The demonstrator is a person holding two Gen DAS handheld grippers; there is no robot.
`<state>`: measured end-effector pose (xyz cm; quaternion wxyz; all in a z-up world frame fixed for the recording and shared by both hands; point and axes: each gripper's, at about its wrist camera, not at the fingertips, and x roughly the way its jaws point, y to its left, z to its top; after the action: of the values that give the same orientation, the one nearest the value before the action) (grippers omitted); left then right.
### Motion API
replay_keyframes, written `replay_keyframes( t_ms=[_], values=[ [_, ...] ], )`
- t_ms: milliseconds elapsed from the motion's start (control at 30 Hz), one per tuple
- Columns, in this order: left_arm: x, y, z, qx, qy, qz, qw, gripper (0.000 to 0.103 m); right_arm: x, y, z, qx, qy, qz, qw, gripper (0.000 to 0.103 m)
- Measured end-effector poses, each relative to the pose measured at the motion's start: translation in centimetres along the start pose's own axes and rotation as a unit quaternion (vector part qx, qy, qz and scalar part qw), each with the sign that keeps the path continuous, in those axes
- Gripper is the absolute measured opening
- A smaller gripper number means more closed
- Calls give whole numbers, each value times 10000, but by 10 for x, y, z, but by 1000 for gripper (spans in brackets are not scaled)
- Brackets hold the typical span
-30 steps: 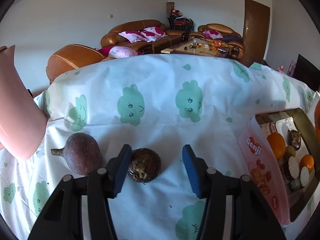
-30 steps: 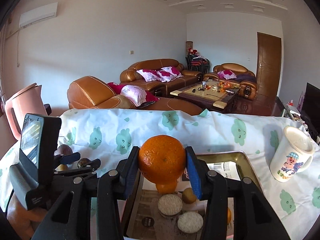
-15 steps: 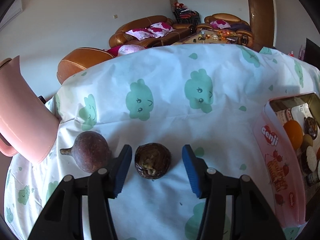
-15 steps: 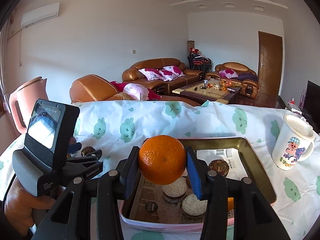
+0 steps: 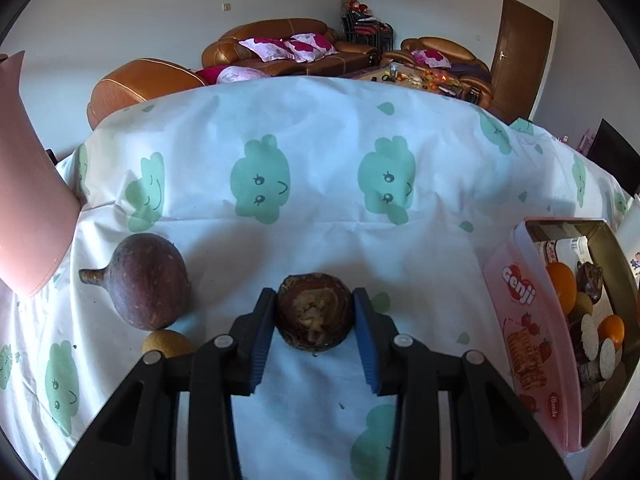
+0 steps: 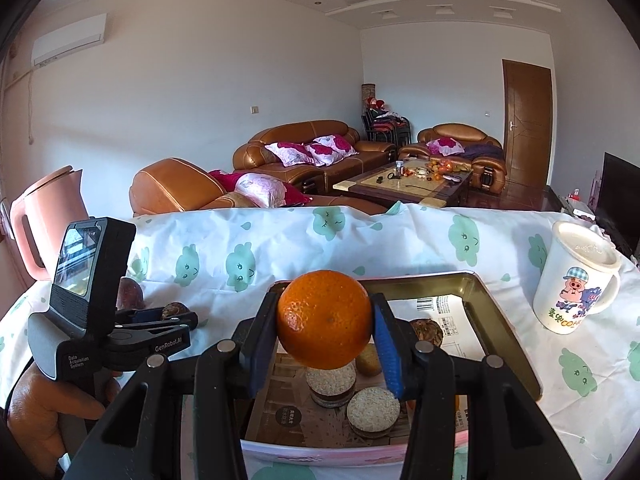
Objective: Organize fruits
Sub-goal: 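Close the left tool on the mangosteen and lift it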
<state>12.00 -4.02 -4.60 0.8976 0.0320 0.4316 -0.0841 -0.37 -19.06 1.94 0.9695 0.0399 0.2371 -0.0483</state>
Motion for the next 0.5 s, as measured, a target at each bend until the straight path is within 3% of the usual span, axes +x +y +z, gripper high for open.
replay_keyframes(
  t_ms=[200, 500],
  values=[
    [-26, 1, -5, -183, -701, 320, 9969, 40, -10, 3, 0, -97, -301, 6, 9995, 47],
    [-60, -7, -9, -197, -1393, 323, 9895, 40, -16, 10, -3, -260, -337, 164, 9990, 47]
  ],
)
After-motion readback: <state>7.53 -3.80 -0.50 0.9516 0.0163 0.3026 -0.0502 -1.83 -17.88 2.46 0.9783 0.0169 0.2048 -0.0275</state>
